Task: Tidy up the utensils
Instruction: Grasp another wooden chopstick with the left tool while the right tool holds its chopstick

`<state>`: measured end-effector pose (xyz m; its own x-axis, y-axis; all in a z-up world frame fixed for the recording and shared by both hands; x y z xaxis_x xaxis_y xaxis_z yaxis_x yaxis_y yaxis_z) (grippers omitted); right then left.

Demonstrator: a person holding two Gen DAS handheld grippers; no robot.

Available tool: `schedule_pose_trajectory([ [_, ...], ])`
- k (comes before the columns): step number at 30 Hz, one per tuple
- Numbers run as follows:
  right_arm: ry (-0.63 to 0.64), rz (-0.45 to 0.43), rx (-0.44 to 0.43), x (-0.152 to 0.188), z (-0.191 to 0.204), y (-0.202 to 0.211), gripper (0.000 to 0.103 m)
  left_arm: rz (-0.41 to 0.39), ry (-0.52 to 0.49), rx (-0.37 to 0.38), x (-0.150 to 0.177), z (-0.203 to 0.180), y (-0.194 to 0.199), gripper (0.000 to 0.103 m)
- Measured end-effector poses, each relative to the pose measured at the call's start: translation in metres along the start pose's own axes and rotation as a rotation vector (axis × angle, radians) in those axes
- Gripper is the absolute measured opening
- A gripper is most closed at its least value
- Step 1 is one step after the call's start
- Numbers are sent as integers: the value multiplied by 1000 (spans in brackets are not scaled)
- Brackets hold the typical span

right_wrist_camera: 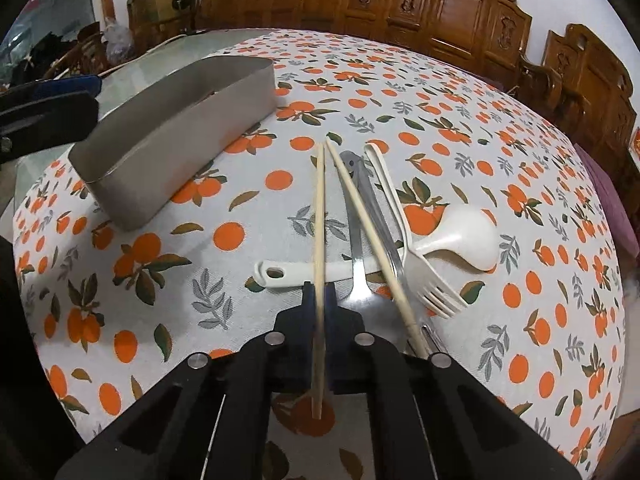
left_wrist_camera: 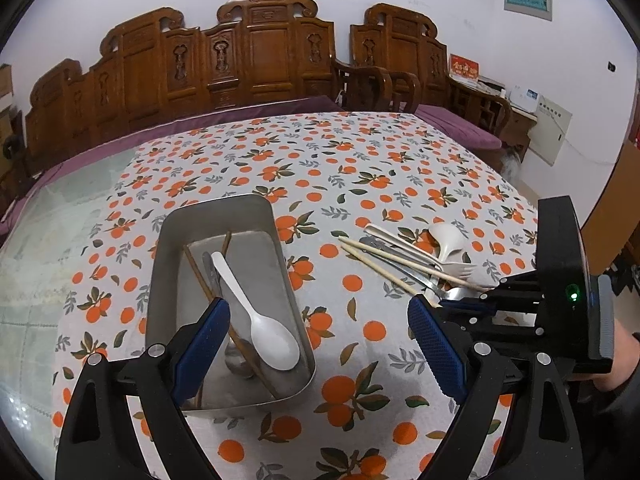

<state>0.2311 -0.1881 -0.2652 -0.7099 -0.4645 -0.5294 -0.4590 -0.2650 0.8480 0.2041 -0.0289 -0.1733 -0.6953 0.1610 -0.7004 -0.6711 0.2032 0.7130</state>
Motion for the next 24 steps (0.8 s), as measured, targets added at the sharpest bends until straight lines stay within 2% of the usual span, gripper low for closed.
schedule_pose_trajectory([
  [6, -42, -89, -51, -3, -12, 30, 5, -9, 10, -21, 2, -7, 4, 87],
  [10, -108, -150, 2, -4, -43, 52, 5, -5, 2, -41, 2, -17, 5, 87],
  [16, -179, -157, 93, 3, -90, 58, 6, 24, -23, -67, -2, -41, -2, 87],
  [24, -249, -141, 130, 15, -128, 55, 6, 96, 1, -39, -13, -78, -36, 87],
])
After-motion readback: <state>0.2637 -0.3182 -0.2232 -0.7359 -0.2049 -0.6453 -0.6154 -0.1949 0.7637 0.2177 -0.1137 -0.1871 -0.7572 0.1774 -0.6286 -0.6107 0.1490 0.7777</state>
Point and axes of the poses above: each gripper's, at about its wrist camera, not at the fingertips, and y roughly against the way its jaws point, z to its left, x to its underside, the point moved 2 cm from there along -y, roughly the way its jaws point, and after that the axes turned 1 degree about z, right-handed, at the moved point
